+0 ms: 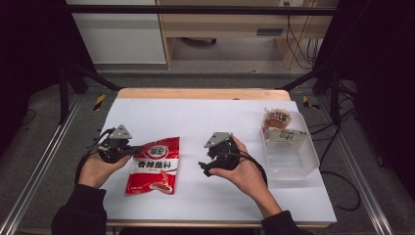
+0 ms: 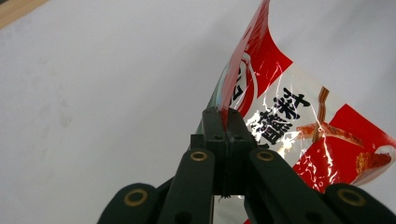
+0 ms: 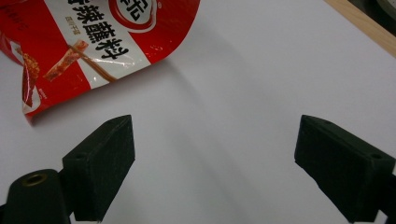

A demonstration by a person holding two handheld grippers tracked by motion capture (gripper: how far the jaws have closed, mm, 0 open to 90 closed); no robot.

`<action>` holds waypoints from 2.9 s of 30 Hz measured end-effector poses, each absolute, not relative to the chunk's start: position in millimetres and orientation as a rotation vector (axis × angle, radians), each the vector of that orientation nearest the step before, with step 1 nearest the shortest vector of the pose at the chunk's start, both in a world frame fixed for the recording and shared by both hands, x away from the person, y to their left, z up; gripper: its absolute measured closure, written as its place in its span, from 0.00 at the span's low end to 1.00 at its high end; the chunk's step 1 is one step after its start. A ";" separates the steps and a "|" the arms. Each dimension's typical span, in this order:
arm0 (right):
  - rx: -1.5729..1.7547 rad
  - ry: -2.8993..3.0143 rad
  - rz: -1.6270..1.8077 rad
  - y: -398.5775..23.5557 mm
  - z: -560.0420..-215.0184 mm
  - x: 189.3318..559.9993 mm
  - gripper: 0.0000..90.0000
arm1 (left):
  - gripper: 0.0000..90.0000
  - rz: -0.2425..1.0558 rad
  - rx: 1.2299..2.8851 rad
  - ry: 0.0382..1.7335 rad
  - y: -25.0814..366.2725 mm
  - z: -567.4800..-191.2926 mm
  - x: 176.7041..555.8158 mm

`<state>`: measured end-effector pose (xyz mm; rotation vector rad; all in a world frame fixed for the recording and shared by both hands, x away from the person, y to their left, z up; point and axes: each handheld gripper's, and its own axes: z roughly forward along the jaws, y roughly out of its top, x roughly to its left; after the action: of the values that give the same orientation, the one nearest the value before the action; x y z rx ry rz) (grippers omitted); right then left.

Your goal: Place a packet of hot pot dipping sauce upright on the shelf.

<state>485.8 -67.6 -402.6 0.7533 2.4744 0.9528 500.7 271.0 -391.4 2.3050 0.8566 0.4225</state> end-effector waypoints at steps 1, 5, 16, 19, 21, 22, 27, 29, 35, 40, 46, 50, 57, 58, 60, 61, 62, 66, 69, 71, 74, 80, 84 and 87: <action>0.752 2.476 0.951 -66.7 -400.6 486.3 0.14 | 1.00 0.424 2.309 0.847 268.6 -389.8 501.0; 0.734 2.494 0.941 -63.2 -394.4 489.7 0.14 | 1.00 0.428 2.310 0.823 262.1 -385.9 501.4; 0.692 2.533 0.922 -47.0 -377.3 501.8 0.21 | 1.00 0.433 2.307 0.790 255.1 -386.1 501.7; 0.677 2.539 0.920 -42.5 -372.7 504.5 0.22 | 1.00 0.436 2.295 0.784 257.0 -383.6 500.3; 0.658 2.550 0.913 -39.4 -370.1 507.6 0.22 | 1.00 0.435 2.286 0.785 258.5 -382.8 499.6; 0.651 2.552 0.914 -38.2 -369.2 508.7 0.23 | 1.00 0.434 2.285 0.784 258.8 -382.6 499.3; 0.631 2.571 0.920 -31.9 -366.6 514.6 0.26 | 1.00 0.437 2.287 0.777 257.9 -381.9 498.5; 0.620 2.577 0.919 -30.1 -365.9 516.6 0.26 | 1.00 0.437 2.287 0.775 257.5 -381.9 498.2; 0.599 2.593 0.909 -25.2 -363.0 523.2 0.28 | 1.00 0.435 2.283 0.773 257.1 -382.0 497.3; 0.579 2.605 0.900 -23.1 -361.0 527.6 0.28 | 1.00 0.435 2.280 0.773 257.2 -382.0 496.8; 0.577 2.608 0.893 -23.7 -359.9 529.3 0.26 | 1.00 0.439 2.277 0.768 256.1 -381.7 496.2; 0.572 2.609 0.884 -23.6 -360.0 528.4 0.26 | 1.00 0.435 2.278 0.760 253.8 -381.5 495.6; 0.552 2.614 0.868 -24.2 -360.4 525.0 0.24 | 1.00 0.436 2.283 0.739 247.1 -380.7 493.7; 0.549 2.616 0.859 -24.3 -360.1 524.4 0.24 | 1.00 0.436 2.283 0.738 246.3 -380.8 493.6; 0.550 2.615 0.863 -23.7 -360.2 523.7 0.24 | 1.00 0.440 2.286 0.736 245.9 -380.8 493.5; 0.547 2.613 0.865 -23.4 -360.2 523.9 0.24 | 1.00 0.440 2.287 0.735 245.8 -380.8 493.4; 0.546 2.617 0.870 -23.2 -360.6 524.2 0.24 | 1.00 0.442 2.286 0.735 245.7 -380.7 493.3; 0.550 2.626 0.864 -21.3 -363.0 526.3 0.23 | 1.00 0.440 2.280 0.733 245.5 -380.0 493.3; 0.552 2.637 0.868 -18.8 -365.5 528.0 0.23 | 1.00 0.440 2.280 0.732 245.2 -380.0 493.3; 0.552 2.646 0.868 -15.5 -367.7 528.3 0.24 | 1.00 0.442 2.280 0.730 244.8 -379.8 493.1; 0.551 2.658 0.863 -9.8 -373.0 528.8 0.27 | 1.00 0.443 2.273 0.729 244.9 -378.9 493.0; 0.530 2.698 0.848 -1.4 -383.6 533.4 0.38 | 1.00 0.447 2.268 0.722 245.3 -376.6 492.4; 0.532 2.748 0.822 3.6 -390.0 536.0 0.45 | 1.00 0.445 2.264 0.720 245.5 -376.0 492.3; 0.530 2.776 0.814 7.1 -394.7 538.5 0.53 | 1.00 0.445 2.262 0.720 246.3 -375.6 492.3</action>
<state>538.5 7.1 -394.7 0.5296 2.7764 0.8141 492.3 246.3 -375.6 2.2620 0.7205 0.4449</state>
